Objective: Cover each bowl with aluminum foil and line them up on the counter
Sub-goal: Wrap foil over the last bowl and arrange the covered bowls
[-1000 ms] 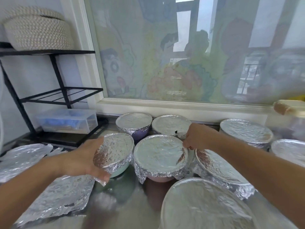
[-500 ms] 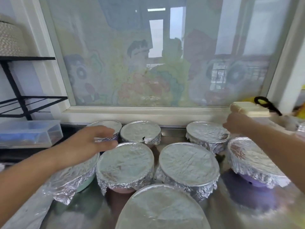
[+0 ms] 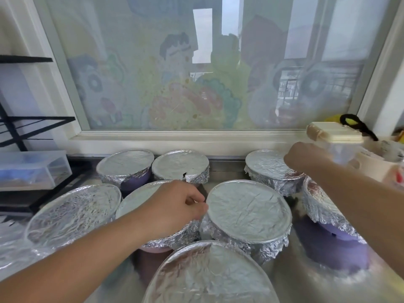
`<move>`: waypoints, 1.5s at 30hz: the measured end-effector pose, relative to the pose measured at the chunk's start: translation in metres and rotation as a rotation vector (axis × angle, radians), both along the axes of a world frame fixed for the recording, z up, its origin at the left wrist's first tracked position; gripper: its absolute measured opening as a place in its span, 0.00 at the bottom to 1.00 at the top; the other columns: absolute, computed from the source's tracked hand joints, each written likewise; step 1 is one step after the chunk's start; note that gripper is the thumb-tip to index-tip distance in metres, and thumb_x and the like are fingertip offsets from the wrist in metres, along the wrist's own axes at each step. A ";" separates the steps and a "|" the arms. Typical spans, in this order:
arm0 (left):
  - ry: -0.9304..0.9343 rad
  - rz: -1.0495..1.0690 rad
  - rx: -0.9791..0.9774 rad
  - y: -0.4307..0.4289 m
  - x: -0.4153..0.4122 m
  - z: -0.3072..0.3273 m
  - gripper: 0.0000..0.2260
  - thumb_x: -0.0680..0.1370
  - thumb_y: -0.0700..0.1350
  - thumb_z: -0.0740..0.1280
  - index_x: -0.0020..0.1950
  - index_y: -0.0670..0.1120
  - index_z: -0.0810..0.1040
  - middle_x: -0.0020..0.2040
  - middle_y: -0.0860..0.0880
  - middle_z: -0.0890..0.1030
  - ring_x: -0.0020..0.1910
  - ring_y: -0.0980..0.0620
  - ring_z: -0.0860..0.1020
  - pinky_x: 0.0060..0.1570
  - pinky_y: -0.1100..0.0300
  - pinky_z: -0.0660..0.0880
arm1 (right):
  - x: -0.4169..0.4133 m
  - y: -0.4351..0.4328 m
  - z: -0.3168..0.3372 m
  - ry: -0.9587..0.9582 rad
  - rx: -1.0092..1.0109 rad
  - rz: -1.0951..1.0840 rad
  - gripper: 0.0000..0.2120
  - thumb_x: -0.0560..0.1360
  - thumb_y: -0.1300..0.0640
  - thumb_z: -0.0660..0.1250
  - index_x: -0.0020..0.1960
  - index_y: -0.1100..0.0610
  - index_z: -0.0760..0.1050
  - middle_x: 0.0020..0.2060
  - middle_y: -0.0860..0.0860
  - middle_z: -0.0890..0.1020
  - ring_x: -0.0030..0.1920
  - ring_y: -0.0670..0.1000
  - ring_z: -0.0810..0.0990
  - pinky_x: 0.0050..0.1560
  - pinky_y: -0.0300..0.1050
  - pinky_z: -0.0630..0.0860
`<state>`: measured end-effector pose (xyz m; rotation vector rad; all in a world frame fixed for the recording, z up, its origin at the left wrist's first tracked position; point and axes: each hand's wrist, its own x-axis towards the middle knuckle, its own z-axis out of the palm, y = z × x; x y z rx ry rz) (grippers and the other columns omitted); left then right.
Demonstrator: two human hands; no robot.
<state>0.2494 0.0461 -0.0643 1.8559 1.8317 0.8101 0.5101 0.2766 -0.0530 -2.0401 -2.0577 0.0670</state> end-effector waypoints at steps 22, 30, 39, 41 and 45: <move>0.031 -0.064 -0.003 -0.008 0.003 -0.006 0.12 0.69 0.45 0.78 0.50 0.56 0.83 0.40 0.60 0.84 0.32 0.66 0.74 0.37 0.72 0.69 | -0.020 -0.023 0.026 0.365 -0.170 0.110 0.12 0.78 0.62 0.61 0.36 0.58 0.68 0.34 0.55 0.74 0.38 0.54 0.77 0.35 0.45 0.72; 0.144 -0.053 0.033 -0.008 0.004 -0.009 0.08 0.69 0.46 0.78 0.44 0.58 0.85 0.37 0.67 0.80 0.30 0.65 0.74 0.34 0.71 0.67 | 0.100 -0.071 0.038 -0.043 -0.103 -0.087 0.13 0.79 0.56 0.60 0.53 0.64 0.76 0.39 0.53 0.74 0.46 0.57 0.75 0.46 0.48 0.72; 0.213 -0.035 0.012 -0.007 0.011 -0.005 0.11 0.67 0.48 0.79 0.47 0.58 0.83 0.39 0.65 0.83 0.32 0.66 0.74 0.38 0.65 0.69 | 0.141 -0.108 0.014 0.131 -0.329 -0.144 0.13 0.78 0.68 0.59 0.35 0.64 0.70 0.32 0.60 0.78 0.25 0.52 0.75 0.25 0.41 0.73; 0.249 -0.038 0.000 -0.008 0.012 -0.004 0.11 0.67 0.49 0.78 0.47 0.59 0.83 0.39 0.65 0.83 0.33 0.68 0.75 0.38 0.64 0.69 | 0.140 -0.107 0.009 0.187 -0.353 -0.145 0.15 0.79 0.67 0.56 0.35 0.67 0.72 0.32 0.64 0.82 0.21 0.52 0.72 0.20 0.38 0.67; 0.330 -0.049 0.021 -0.010 0.014 -0.005 0.09 0.68 0.52 0.78 0.45 0.62 0.83 0.38 0.66 0.81 0.36 0.67 0.76 0.38 0.66 0.69 | 0.126 -0.107 0.008 0.345 -0.347 -0.140 0.15 0.79 0.68 0.56 0.35 0.68 0.72 0.16 0.56 0.74 0.13 0.49 0.70 0.15 0.34 0.63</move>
